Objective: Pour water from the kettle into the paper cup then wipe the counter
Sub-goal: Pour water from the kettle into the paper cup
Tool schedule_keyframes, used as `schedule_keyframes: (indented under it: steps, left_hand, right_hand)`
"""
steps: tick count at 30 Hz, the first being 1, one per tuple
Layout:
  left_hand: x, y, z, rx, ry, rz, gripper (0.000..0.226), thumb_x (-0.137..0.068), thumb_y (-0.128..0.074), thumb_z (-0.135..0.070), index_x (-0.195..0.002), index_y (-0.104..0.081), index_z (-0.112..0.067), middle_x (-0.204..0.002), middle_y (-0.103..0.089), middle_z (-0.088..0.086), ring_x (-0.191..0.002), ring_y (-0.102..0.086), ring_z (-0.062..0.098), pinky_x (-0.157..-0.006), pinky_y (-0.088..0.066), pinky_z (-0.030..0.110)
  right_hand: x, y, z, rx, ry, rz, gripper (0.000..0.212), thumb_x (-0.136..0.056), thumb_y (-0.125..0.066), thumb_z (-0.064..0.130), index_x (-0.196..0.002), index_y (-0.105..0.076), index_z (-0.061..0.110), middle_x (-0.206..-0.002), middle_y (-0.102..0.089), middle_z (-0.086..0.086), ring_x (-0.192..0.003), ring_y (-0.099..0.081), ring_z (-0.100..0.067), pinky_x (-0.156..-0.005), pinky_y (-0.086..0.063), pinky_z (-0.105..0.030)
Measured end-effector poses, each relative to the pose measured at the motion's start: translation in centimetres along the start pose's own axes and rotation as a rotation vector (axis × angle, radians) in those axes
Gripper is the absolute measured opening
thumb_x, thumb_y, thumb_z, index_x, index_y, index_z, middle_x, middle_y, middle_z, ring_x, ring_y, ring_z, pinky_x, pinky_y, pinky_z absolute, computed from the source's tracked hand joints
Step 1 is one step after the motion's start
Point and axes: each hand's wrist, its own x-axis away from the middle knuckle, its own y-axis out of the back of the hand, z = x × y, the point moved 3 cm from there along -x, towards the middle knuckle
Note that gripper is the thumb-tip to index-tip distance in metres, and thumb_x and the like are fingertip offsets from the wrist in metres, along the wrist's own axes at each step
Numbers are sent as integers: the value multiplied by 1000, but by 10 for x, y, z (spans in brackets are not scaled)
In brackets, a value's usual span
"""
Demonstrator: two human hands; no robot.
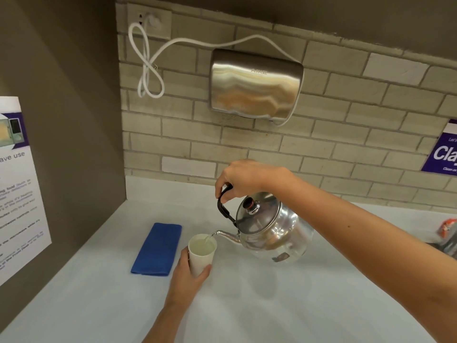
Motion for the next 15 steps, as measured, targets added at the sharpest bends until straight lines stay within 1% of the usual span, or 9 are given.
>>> schedule_keyframes:
  steps: [1,3,4,6,9,12,15]
  left_hand:
    - [0,0,0,3,1,1,75,-71,-77,-28,-132,-34,-24,-123,-50,-5,-109,-49,13,-91,-46,29]
    - [0,0,1,11,4,9,74,-71,-77,-29,-132,-34,-26,-122,-51,-6,-110,-50,13,-93,-47,31]
    - [0,0,1,14,5,12,73,-71,-77,-30,-131,-34,-26,-121,-51,-7,-110,-51,14,-93,-47,32]
    - [1,1,2,21,7,14,71,-71,-76,-30,-129,-35,-28,-119,-53,-7,-108,-53,14,-92,-47,32]
    - [1,2,0,11,10,5,70,-70,-77,-29,-128,-38,-26,-116,-55,-6,-106,-53,14,-89,-45,29]
    - [1,2,-1,-6,22,-7,71,-70,-78,-28,-128,-39,-22,-118,-56,-3,-107,-54,16,-89,-47,30]
    - [3,1,-1,-9,27,0,71,-70,-77,-28,-129,-39,-22,-121,-55,-2,-111,-53,16,-93,-47,31]
  right_hand:
    - [1,-1,-3,-24,-12,-5,21,-83,-66,37,-102,-68,29,-67,-53,15,-63,-48,-4,-53,-35,-23]
    - [5,-5,-12,-83,-40,-20,21,-83,-66,38,-102,-68,31,-81,-62,7,-75,-56,-13,-62,-45,-28]
    - [8,-7,-17,-116,-54,-33,20,-83,-66,39,-102,-67,32,-84,-63,6,-79,-57,-14,-67,-47,-31]
    - [13,-13,-31,-189,-77,-59,20,-84,-64,38,-103,-67,33,-85,-63,6,-80,-57,-15,-71,-47,-33]
    - [16,-23,-57,-276,-141,-140,20,-87,-61,39,-105,-65,35,-86,-61,7,-82,-57,-16,-73,-46,-33]
    - [10,-38,-83,-338,-236,-269,19,-87,-59,42,-104,-65,38,-86,-59,10,-84,-53,-15,-71,-41,-31]
    - [-7,-61,-97,-353,-281,-406,18,-88,-58,40,-103,-66,35,-77,-57,10,-78,-51,-15,-65,-37,-29]
